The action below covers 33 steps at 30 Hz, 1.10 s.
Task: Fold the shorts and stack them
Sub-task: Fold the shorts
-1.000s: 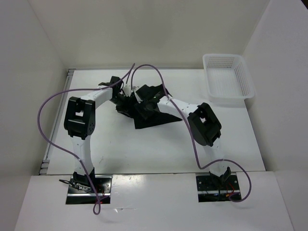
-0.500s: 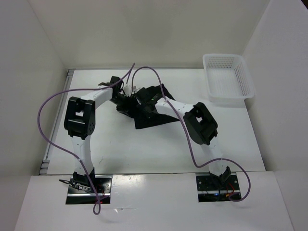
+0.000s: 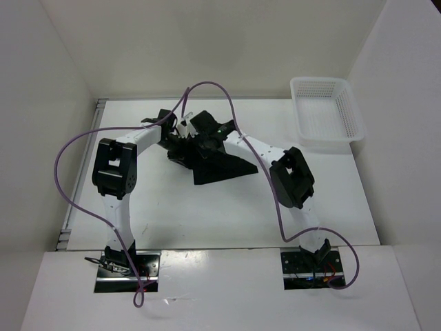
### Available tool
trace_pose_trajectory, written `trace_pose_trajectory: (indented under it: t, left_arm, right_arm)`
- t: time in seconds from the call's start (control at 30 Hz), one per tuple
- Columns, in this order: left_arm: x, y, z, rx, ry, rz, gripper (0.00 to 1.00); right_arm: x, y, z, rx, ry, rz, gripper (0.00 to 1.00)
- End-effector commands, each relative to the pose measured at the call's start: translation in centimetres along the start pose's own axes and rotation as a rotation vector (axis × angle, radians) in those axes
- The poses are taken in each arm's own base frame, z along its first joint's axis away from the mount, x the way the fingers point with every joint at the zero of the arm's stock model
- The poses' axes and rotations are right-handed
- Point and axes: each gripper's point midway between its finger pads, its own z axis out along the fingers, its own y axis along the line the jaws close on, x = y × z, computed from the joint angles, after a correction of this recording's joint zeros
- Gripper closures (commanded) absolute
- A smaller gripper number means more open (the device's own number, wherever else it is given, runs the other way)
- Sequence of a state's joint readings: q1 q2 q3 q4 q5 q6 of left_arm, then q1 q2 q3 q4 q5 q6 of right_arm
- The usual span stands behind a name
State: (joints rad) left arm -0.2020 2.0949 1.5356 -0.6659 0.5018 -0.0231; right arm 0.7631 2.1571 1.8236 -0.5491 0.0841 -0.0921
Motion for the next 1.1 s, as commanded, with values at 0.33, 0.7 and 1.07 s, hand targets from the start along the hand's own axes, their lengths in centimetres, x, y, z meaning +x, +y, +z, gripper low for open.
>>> trace_pose_trajectory:
  t: [0.33, 0.7, 1.07]
  left_arm:
    - [-0.9, -0.8, 0.2, 0.045, -0.009, 0.033, 0.97]
    - [-0.1, -0.4, -0.5, 0.001, 0.025, 0.014, 0.58]
    - [-0.7, 0.3, -5.4, -0.099, -0.012, -0.007, 0.35]
  right_arm:
    - [-5.7, 4.0, -3.1, -0.203, -0.139, 0.055, 1.00]
    - [-4.4, 6.6, -1.3, -0.294, -0.101, 0.041, 0.86]
    - [-5.9, 8.8, -7.2, -0.473, -0.171, -0.063, 0.67]
